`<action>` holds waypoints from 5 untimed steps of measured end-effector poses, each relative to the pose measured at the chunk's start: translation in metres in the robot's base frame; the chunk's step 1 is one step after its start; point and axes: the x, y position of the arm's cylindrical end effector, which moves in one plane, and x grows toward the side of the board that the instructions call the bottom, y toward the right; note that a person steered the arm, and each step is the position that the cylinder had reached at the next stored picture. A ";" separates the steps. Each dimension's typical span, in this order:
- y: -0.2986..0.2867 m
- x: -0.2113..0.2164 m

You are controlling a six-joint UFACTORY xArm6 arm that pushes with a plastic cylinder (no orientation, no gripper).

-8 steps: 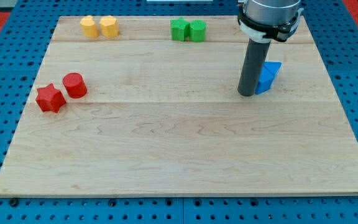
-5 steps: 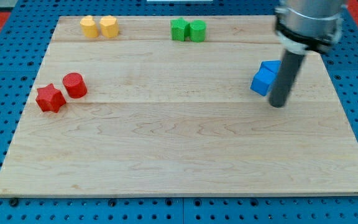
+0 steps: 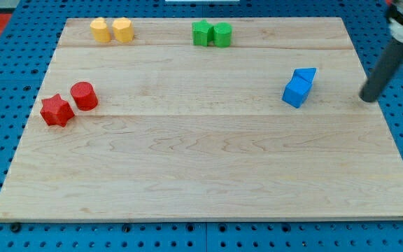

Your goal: Separate the blue cube from the blue triangle

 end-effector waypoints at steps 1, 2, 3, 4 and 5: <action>-0.069 0.007; -0.151 0.011; -0.148 0.008; -0.229 0.011; -0.256 0.006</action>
